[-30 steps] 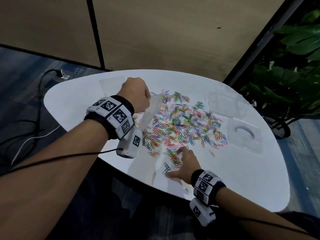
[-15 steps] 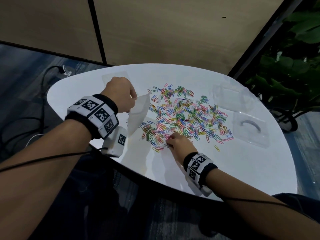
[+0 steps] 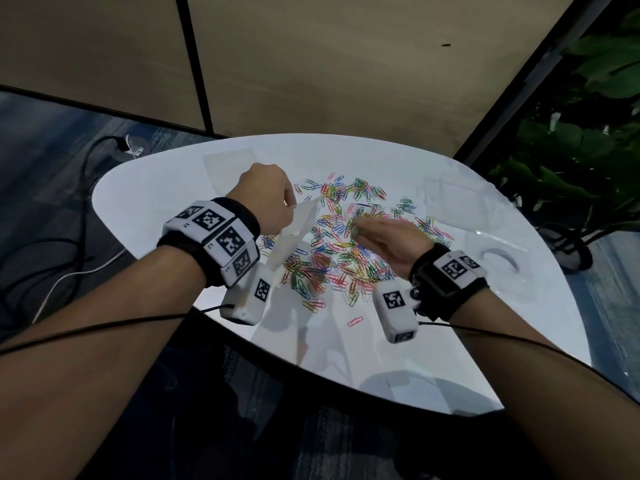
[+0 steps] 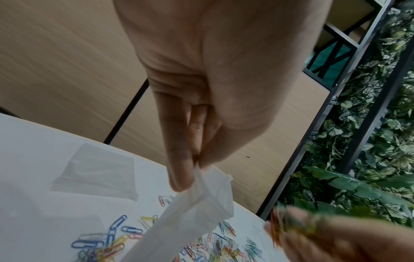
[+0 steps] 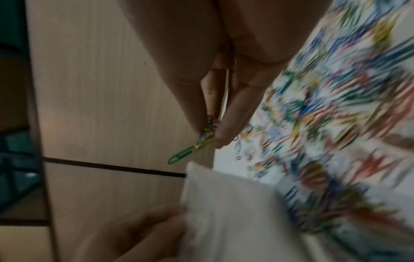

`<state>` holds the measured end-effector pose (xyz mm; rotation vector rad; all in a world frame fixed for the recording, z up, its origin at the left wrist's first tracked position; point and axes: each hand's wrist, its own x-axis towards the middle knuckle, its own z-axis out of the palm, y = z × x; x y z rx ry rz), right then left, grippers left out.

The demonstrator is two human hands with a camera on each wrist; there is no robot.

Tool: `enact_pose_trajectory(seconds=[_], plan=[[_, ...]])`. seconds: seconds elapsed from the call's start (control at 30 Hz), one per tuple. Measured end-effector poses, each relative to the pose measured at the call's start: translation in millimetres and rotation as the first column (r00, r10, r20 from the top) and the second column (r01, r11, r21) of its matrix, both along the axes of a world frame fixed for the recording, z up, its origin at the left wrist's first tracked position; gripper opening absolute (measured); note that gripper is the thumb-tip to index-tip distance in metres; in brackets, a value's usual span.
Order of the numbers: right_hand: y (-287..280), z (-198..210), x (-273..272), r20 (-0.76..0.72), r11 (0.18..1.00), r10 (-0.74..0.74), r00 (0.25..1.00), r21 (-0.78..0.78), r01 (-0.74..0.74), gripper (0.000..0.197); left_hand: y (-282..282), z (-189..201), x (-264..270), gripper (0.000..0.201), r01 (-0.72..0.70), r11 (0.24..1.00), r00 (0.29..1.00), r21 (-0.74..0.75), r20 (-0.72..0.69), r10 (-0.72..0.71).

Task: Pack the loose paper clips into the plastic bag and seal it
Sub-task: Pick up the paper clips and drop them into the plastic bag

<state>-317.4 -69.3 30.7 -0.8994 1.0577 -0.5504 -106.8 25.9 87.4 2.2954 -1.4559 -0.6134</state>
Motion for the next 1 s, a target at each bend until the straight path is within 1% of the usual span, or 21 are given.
enact_pose_trajectory(seconds=[0.07,0.17,0.33,0.4,0.47,0.5,0.57,0.63,0.67,0.73,0.83,0.87,0.9,0.93,0.97,1.0], plan=[[5,15,12,0.107,0.999,0.012,0.994,0.041,-0.016,0.030,-2,1,-9,0.021,0.015,1.000,1.000,-0.008,0.002,-0.015],[19,16,29,0.129,0.998,0.032,0.991,0.048,-0.038,0.027,-6,2,-23,0.021,0.043,0.999,0.999,-0.026,0.003,-0.043],[28,6,40,0.005,0.999,0.034,0.999,-0.018,-0.033,0.021,-7,0,-40,0.021,0.079,0.994,0.997,-0.077,-0.014,-0.080],[27,3,41,-0.056,0.996,0.057,0.997,-0.058,-0.060,0.029,-8,-1,-42,0.020,0.078,0.994,0.997,-0.078,-0.021,-0.080],[26,2,41,-0.072,0.995,0.068,0.995,-0.071,-0.073,0.033,-10,-3,-43,0.018,0.071,0.995,0.996,-0.075,-0.046,-0.074],[27,3,41,-0.062,0.996,0.058,0.996,-0.071,-0.063,0.029,-11,-3,-43,0.017,0.070,0.995,0.995,-0.075,-0.064,-0.075],[28,4,39,-0.061,0.997,0.002,0.998,-0.075,-0.007,0.015,-11,-4,-46,0.015,0.087,0.993,0.991,-0.077,-0.096,-0.095],[28,1,38,-0.119,0.991,-0.042,0.992,-0.134,0.026,0.015,-11,-5,-49,0.015,0.114,0.990,0.987,-0.084,-0.104,-0.122],[28,-1,39,-0.158,0.984,-0.035,0.987,-0.178,0.006,0.015,-11,-6,-50,0.016,0.117,0.989,0.987,-0.087,-0.099,-0.126],[29,-3,43,-0.196,0.970,0.027,0.980,-0.233,-0.074,0.017,-11,-7,-50,0.017,0.108,0.990,0.989,-0.091,-0.093,-0.116],[33,-1,47,-0.191,0.969,0.102,0.976,-0.204,-0.141,0.017,-11,-7,-47,0.017,0.081,0.993,0.990,-0.082,-0.112,-0.090],[31,-3,47,-0.222,0.961,0.107,0.969,-0.226,-0.158,0.016,-11,-6,-46,0.018,0.076,0.994,0.989,-0.081,-0.117,-0.085],[30,-4,46,-0.307,0.935,0.112,0.945,-0.290,-0.205,0.023,-10,-5,-45,0.018,0.070,0.994,0.989,-0.083,-0.121,-0.080],[28,-4,45,-0.427,0.885,0.114,0.897,-0.367,-0.287,0.031,-10,-4,-44,0.018,0.064,0.994,0.989,-0.088,-0.124,-0.075],[28,-1,44,-0.541,0.814,0.107,0.834,-0.434,-0.386,0.033,-10,-3,-43,0.019,0.056,0.994,0.990,-0.094,-0.124,-0.067],[29,2,44,-0.625,0.728,0.102,0.774,-0.484,-0.486,0.029,-10,-2,-41,0.018,0.047,0.994,0.991,-0.099,-0.120,-0.059]])
